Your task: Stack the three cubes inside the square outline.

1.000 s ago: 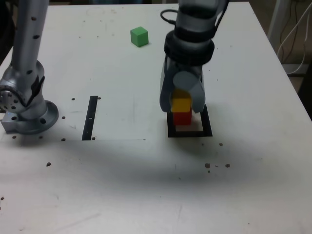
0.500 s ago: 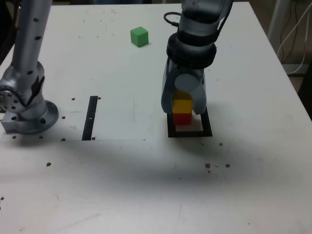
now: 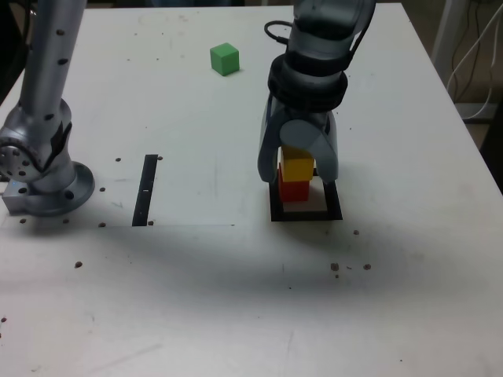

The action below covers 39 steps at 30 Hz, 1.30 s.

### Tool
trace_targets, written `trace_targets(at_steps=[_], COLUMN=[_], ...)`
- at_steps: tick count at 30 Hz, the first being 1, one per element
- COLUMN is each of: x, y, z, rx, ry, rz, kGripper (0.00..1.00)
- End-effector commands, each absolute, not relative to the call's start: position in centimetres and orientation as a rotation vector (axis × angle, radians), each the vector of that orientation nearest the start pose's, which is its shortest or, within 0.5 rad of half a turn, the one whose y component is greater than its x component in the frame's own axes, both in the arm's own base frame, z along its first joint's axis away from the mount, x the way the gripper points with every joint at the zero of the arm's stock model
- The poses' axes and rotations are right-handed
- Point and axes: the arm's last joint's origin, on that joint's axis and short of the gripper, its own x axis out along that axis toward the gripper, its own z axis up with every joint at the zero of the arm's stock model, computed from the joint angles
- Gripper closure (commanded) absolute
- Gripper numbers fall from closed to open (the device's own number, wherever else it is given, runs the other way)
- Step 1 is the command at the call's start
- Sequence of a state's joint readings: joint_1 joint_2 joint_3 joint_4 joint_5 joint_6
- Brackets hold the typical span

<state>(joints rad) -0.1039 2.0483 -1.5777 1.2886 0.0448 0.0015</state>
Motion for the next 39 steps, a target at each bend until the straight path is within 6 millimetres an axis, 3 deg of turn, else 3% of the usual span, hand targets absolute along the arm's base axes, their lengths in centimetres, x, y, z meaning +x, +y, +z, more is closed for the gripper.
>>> trace_targets(at_steps=[1,7,12,17,26,31,39], x=[35.5,34.3,33.0,31.6,29.2,27.5,25.3], y=[-3.4,-2.4,0.5,4.8,14.9,19.1,25.6], z=[25.1,27.2,28.4,29.0,29.7,30.1,28.5], rx=[0.134,0.144,0.136,0.102,0.0,-0.026,-0.123], ry=[1.759,1.743,1.753,1.763,1.738,1.74,1.778], rz=[-0.042,-0.001,0.007,0.05,0.188,0.29,0.334], kGripper=[0.03,0.01,0.01,0.01,0.01,0.01,0.01])
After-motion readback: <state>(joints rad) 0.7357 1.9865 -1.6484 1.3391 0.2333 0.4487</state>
